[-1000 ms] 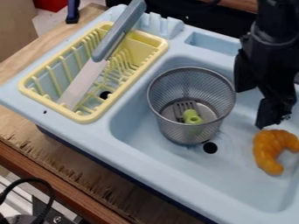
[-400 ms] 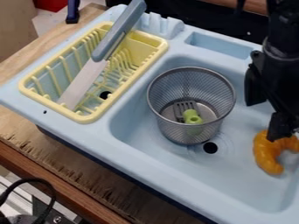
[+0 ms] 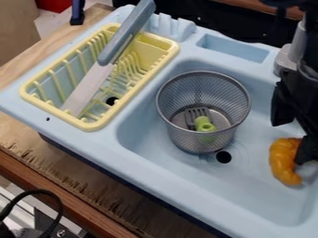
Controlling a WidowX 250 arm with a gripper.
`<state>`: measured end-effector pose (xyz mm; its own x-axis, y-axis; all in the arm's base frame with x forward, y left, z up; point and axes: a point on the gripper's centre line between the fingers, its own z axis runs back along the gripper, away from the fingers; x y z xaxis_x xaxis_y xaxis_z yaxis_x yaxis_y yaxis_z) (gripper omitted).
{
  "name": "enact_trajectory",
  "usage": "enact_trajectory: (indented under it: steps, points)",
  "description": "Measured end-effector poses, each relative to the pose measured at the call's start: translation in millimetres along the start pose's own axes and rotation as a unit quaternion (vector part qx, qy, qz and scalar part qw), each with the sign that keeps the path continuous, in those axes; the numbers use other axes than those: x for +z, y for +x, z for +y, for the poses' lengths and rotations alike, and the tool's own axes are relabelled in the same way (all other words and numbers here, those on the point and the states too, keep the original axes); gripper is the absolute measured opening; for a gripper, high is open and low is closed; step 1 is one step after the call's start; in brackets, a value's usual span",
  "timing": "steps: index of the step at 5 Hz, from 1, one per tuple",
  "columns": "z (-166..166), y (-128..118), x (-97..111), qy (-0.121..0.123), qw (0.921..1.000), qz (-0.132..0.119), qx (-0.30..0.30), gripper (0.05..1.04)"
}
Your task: Put the plastic croissant in the spoon holder of the sink
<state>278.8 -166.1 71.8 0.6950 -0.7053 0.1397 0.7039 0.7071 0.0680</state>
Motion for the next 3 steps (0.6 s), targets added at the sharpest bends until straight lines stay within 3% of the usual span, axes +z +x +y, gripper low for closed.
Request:
enact_trajectory:
  steps: [2, 3]
  points:
    - [2, 1, -4, 0.01, 0.9999, -0.013, -0.002, 0.999]
    - [0, -15, -20, -0.006, 0.9999, -0.004, -0.009, 0.999]
